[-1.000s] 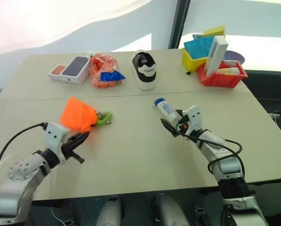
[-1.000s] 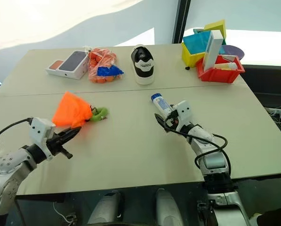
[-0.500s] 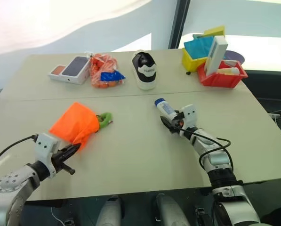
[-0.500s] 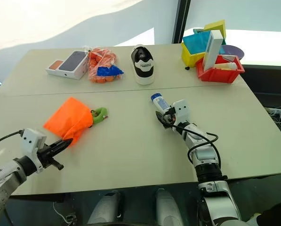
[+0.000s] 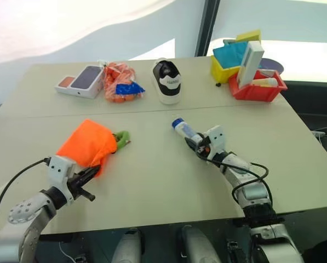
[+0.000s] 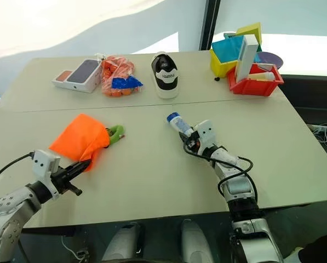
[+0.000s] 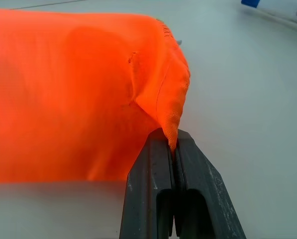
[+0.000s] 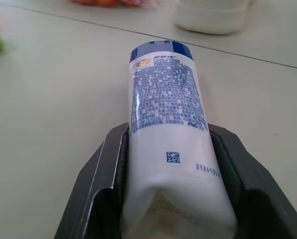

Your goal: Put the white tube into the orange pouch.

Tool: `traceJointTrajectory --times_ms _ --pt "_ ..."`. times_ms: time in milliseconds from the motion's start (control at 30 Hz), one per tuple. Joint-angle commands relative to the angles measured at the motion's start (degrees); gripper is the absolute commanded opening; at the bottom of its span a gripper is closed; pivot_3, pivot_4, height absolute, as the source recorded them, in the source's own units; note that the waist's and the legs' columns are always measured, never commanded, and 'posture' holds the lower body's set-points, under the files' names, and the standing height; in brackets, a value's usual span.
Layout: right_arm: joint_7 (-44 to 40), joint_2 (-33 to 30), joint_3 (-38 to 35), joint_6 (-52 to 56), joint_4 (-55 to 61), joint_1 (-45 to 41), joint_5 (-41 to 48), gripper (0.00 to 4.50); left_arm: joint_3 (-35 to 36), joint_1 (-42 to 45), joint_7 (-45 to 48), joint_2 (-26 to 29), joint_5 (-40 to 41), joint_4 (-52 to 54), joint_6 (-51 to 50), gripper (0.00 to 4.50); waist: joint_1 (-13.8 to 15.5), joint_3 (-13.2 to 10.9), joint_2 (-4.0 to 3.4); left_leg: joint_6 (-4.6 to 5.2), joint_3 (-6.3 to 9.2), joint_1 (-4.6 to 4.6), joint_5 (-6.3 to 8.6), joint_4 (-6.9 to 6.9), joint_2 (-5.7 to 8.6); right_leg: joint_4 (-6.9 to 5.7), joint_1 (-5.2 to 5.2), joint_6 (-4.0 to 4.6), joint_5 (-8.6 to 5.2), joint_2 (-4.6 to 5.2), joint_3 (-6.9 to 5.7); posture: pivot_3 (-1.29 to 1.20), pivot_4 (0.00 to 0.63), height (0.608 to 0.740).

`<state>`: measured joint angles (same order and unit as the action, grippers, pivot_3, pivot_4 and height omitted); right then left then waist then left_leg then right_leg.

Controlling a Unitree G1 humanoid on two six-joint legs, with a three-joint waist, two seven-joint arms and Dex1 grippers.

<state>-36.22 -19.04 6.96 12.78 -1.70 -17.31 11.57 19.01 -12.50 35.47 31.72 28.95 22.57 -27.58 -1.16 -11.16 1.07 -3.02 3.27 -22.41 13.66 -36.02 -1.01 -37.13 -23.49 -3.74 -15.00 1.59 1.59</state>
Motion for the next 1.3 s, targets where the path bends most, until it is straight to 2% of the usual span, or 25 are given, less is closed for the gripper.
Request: traceJointTrajectory --times_ms 33,200,433,800,1300 --pt "-9.24 -0.91 7.44 4.41 11.48 0.13 3.92 1.83 0.53 1.02 -0.38 -0.16 0.5 0.68 0.68 0.0 -0.19 0.01 0.01 0.01 0.0 0.0 0.0 0.0 -0.03 0.0 0.0 0.0 0.0 -0.02 0.0 0.0 0.15 0.74" --pt "-9.31 3.33 13.43 10.34 10.91 -4.17 3.03 1.83 0.76 1.88 -0.5 0.03 1.44 1.49 -0.13 0.0 0.0 0.01 0.02 0.0 0.06 0.03 0.0 -0.12 -0.07 -0.03 0.02 0.04 0.0 -0.05 -0.06 0.0 0.15 0.74" --pt "-9.35 8.4 16.81 14.12 6.38 -9.2 2.1 1.83 0.63 2.59 -1.62 0.02 3.16 4.6 -1.89 0.0 0.19 0.02 0.03 0.0 0.05 -0.02 0.0 -0.1 -0.05 0.03 0.0 0.13 0.06 0.0 -0.06 0.0 0.15 0.74" --pt "-7.8 12.63 17.05 13.4 3.68 -10.42 1.47 1.83 -0.84 1.86 -1.95 -0.07 4.89 7.8 -3.82 0.0 0.01 0.01 0.03 0.0 0.05 -0.02 0.0 -0.06 -0.04 0.02 -0.03 0.1 0.05 -0.02 -0.06 0.0 0.15 0.74" --pt "-2.78 18.99 16.64 13.1 -1.62 -13.67 -2.0 1.83 -4.12 2.07 -0.25 2.91 9.25 14.04 -9.75 0.0 -0.03 0.01 0.02 -0.01 0.03 -0.06 0.0 -0.02 -0.03 0.03 -0.07 0.1 0.05 0.0 -0.04 0.0 0.15 0.74"
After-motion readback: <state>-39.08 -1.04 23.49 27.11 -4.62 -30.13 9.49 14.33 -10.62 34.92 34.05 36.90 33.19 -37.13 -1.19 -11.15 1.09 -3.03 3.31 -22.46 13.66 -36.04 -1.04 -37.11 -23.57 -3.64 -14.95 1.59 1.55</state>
